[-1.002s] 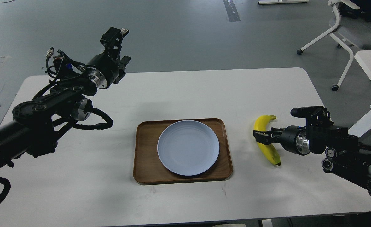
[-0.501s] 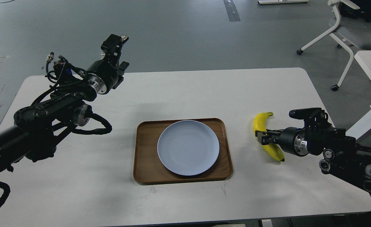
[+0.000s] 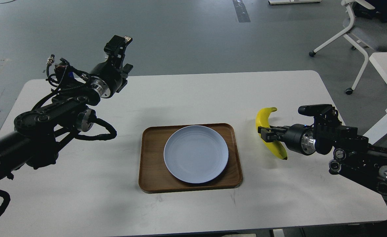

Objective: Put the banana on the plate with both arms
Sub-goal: 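Carry the banana with the right gripper over the plate and lower it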

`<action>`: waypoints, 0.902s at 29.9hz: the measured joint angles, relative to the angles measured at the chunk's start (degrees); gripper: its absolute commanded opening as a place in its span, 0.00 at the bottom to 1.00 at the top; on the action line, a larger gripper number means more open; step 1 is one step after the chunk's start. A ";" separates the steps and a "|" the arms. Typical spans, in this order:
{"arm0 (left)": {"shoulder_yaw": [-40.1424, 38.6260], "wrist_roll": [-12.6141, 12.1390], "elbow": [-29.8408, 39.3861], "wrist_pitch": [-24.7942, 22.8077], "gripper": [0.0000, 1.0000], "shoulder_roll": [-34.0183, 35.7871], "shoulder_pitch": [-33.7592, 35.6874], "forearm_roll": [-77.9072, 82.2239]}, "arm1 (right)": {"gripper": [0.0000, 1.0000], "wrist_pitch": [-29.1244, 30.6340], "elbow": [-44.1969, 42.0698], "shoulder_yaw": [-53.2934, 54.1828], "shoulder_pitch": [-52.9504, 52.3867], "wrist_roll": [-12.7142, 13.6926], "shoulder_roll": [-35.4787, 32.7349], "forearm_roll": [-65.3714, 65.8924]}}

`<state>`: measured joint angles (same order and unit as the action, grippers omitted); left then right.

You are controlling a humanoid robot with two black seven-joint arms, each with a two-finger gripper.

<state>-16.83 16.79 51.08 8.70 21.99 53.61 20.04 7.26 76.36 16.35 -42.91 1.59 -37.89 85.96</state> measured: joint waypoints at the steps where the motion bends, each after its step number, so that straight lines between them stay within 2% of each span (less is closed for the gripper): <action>1: 0.02 0.00 0.00 0.01 1.00 0.01 0.00 0.00 | 0.00 0.10 1.30 0.00 -0.74 -1.22 0.01 -0.03; 3: 0.04 0.00 0.00 0.01 1.00 0.01 0.00 0.00 | 0.00 0.53 4.25 -0.12 -2.30 -4.24 0.01 -0.03; 6: 0.05 0.00 0.00 0.01 1.00 0.15 0.00 0.00 | 0.00 1.97 6.42 -0.46 -3.46 -7.02 0.15 0.47; 11: 0.01 0.00 0.09 0.01 0.99 0.95 0.00 0.00 | 0.00 4.74 6.01 -3.36 -5.82 -8.82 2.85 3.82; 14: 0.01 0.00 0.36 0.01 1.00 1.38 0.00 0.00 | 0.00 5.01 5.14 -5.41 -7.26 -9.75 4.21 8.31; 19: 0.02 0.00 0.44 0.02 1.00 2.04 -0.20 0.00 | 0.00 5.29 2.62 -6.49 -7.95 -12.83 7.13 13.37; 27: 0.03 0.00 0.44 0.09 1.00 2.89 -0.34 0.00 | 0.00 5.39 0.36 -6.68 -8.58 -16.16 10.69 16.98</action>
<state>-16.80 16.79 51.52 8.79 24.88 53.28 20.04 12.65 76.72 9.68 -51.49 -14.57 -27.20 102.93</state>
